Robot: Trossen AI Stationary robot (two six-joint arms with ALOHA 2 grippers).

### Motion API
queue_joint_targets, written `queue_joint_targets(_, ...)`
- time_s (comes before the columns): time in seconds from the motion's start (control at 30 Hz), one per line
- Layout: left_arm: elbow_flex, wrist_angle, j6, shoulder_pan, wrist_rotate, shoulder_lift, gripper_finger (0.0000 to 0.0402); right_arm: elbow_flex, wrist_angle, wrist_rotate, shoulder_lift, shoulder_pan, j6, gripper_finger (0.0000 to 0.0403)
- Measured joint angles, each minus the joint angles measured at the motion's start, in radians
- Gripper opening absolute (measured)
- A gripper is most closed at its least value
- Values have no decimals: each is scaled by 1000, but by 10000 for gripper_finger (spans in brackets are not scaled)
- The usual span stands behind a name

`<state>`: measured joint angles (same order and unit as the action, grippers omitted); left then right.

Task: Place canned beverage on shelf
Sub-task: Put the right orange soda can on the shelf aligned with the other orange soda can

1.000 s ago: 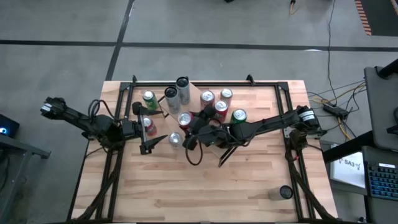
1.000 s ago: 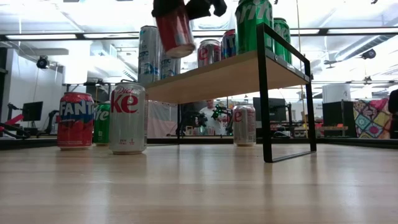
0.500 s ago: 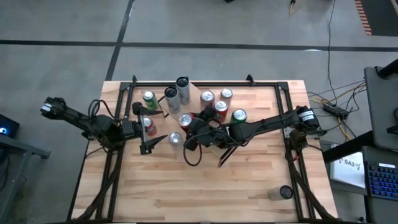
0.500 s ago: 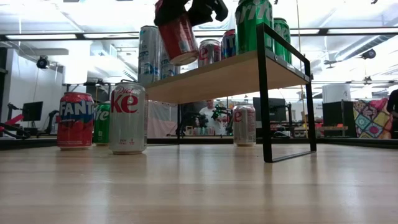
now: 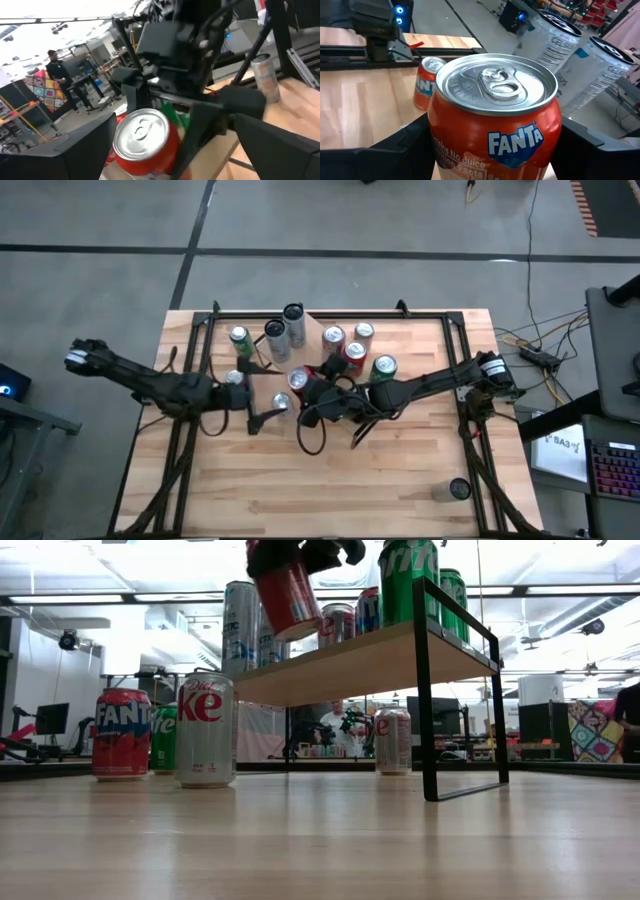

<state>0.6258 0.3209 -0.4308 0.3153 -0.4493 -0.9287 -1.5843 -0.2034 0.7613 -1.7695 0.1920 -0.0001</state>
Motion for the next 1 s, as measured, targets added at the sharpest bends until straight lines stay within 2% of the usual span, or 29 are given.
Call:
queue_joint_targets(0.1,0,73,12,-53,29,-47,389,-2,1,-1,0,10,-18,278)
queue_joint_targets(0.23,0,125,30,-100,130,-95,389,-2,2,0,0,16,-25,278)
queue_joint_targets(0.7,0,220,51,-163,153,-173,387,-3,4,0,0,20,-31,278)
queue_joint_targets(1.0,0,258,55,-183,157,-213,343,-3,-3,1,0,20,-41,278)
